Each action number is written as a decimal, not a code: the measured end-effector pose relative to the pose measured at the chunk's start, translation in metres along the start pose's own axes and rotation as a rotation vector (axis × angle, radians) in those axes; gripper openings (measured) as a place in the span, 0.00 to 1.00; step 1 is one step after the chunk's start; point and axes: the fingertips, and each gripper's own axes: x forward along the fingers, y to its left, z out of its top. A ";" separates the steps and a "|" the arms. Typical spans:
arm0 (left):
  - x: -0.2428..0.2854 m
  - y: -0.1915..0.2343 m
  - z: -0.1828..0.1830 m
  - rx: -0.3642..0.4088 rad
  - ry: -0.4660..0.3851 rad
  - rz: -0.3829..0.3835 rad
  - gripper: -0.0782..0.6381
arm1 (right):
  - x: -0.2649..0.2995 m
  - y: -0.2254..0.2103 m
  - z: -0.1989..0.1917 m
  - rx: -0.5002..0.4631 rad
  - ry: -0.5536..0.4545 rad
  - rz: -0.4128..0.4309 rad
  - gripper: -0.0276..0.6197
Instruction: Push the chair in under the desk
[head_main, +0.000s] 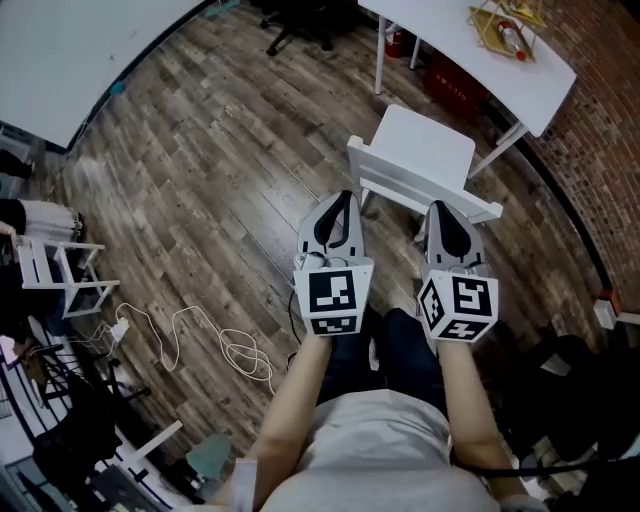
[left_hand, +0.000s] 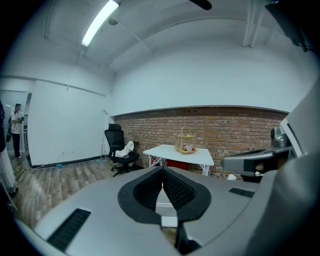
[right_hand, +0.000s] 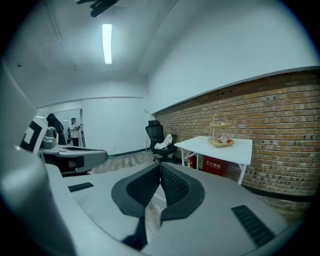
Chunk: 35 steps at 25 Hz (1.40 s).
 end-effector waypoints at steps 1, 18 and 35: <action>0.004 0.000 0.000 0.001 0.003 -0.007 0.13 | 0.002 -0.002 0.000 0.000 0.003 -0.006 0.07; 0.100 -0.025 0.013 0.061 0.046 -0.073 0.13 | 0.075 -0.064 0.013 -0.014 0.062 0.022 0.07; 0.176 -0.072 0.002 0.169 0.153 -0.189 0.13 | 0.117 -0.099 -0.007 -0.038 0.219 0.159 0.07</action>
